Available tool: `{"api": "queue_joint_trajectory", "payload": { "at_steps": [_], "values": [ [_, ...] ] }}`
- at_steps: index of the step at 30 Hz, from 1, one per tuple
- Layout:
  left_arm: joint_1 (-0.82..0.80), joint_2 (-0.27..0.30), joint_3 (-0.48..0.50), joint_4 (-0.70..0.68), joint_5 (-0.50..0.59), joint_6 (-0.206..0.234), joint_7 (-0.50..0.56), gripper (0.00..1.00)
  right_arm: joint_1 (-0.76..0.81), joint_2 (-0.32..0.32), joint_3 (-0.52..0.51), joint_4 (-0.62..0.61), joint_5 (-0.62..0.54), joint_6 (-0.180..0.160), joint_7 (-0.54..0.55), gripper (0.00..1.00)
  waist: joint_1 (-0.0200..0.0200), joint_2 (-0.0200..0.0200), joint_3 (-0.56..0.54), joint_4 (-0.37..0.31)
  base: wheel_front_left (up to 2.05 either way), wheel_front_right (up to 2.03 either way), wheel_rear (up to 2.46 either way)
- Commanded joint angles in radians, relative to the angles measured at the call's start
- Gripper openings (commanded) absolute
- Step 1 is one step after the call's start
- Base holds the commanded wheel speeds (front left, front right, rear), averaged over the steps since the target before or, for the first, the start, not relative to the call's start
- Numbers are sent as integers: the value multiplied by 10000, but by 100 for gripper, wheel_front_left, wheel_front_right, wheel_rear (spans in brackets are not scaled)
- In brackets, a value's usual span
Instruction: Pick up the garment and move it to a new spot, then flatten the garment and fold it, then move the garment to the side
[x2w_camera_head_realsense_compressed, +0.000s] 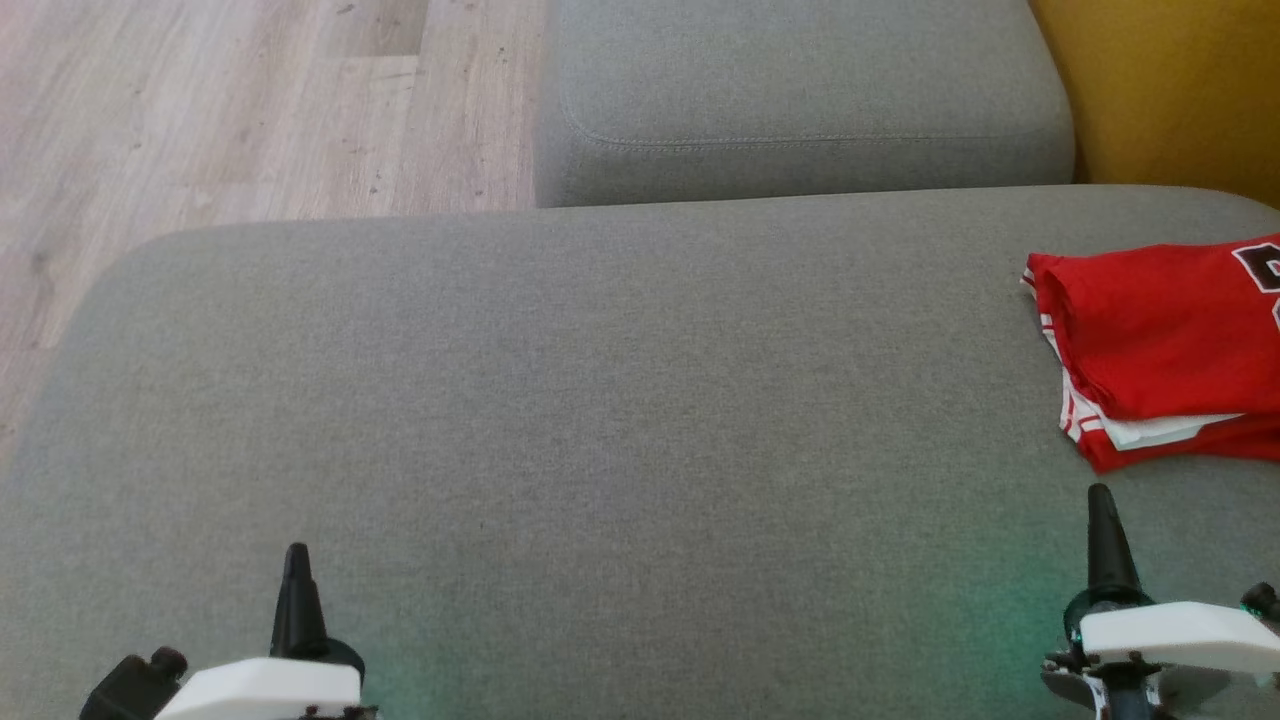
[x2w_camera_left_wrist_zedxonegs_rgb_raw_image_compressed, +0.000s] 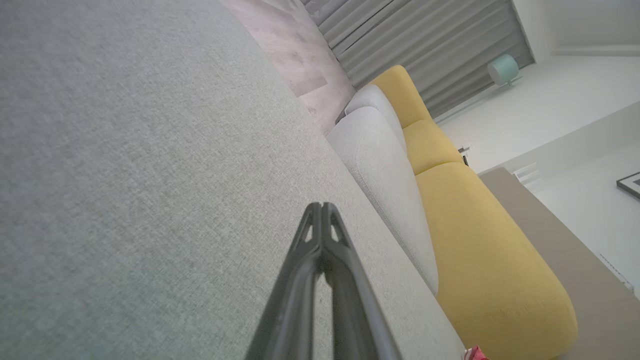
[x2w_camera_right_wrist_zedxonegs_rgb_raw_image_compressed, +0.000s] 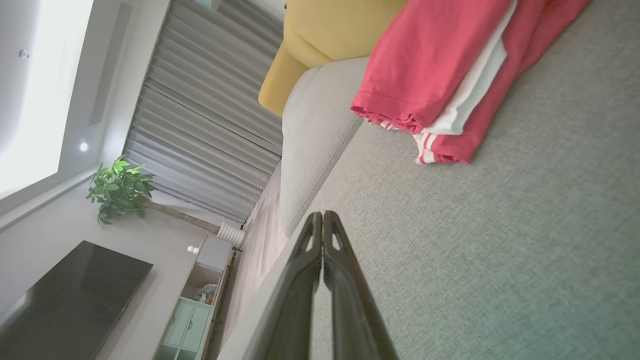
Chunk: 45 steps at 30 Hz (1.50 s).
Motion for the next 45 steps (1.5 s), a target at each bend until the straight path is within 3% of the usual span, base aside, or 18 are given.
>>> {"api": "queue_joint_trajectory", "payload": {
  "at_steps": [1, 45],
  "values": [
    [-592, 140, 332, -272, -386, -138, 96, 0, -576, -183, 64, -293, 406, -5, 122, 0, 0, -1, 17, -18, 0, 0, 0],
    [-1617, 117, 1462, -106, -5656, -565, 1415, 0, -1684, -194, -379, -156, 5650, -7, 1407, 0, 0, -1, 369, -383, 0, 0, 0]
  ]
}}
